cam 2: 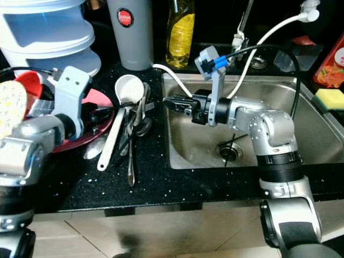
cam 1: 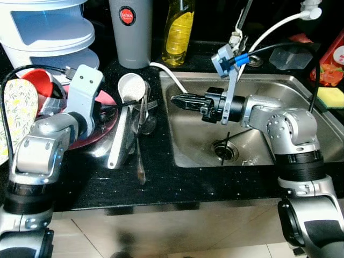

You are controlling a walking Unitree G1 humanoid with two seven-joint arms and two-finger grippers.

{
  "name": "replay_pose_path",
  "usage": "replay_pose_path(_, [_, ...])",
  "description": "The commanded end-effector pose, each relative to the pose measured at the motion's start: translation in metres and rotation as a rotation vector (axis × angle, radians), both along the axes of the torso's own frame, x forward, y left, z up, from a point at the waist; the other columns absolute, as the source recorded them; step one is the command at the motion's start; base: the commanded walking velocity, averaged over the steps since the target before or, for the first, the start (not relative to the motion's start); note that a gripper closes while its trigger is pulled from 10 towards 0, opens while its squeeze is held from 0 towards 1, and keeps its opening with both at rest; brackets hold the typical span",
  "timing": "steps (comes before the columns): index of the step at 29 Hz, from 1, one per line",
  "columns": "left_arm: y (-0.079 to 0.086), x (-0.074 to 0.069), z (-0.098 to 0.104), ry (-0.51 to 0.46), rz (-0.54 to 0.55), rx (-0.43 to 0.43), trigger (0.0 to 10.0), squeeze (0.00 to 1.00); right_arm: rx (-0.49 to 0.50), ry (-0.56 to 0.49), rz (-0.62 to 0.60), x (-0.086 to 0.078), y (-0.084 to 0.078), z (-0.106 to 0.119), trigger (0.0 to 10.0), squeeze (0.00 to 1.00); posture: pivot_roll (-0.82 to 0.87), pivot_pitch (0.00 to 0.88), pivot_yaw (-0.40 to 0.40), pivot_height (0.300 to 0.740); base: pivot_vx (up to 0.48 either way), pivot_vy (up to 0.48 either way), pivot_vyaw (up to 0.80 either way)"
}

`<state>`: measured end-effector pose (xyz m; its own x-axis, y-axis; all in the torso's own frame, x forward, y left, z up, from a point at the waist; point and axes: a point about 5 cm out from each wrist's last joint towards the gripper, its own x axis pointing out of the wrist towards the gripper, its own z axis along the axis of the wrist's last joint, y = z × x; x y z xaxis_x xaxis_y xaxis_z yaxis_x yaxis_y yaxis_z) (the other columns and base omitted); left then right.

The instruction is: Kitchen organization

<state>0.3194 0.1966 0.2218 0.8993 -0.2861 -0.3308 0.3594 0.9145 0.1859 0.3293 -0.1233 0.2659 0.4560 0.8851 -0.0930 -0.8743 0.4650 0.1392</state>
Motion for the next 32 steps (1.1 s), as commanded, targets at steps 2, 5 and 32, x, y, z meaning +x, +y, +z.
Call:
replay_pose_path(2, [0.001,0.003,-0.012,0.049,-0.01,0.013,10.0,0.0,0.001,-0.009,-0.014,-0.003,-0.005,0.002,10.0,0.0,0.19,0.0,-0.056,0.74,0.0,0.0,0.0])
replay_pose_path(5, [-0.004,0.004,-0.013,0.034,-0.03,-0.001,10.0,0.0,0.001,-0.012,-0.018,-0.003,-0.005,0.003,10.0,0.0,0.19,0.0,-0.058,0.74,0.0,0.0,0.0])
replay_pose_path(32, [-0.022,-0.002,0.025,-0.203,-0.111,-0.077,10.0,0.0,-0.001,-0.01,-0.024,0.0,-0.003,0.003,10.0,0.0,0.2,0.0,-0.073,0.74,0.0,0.0,0.0])
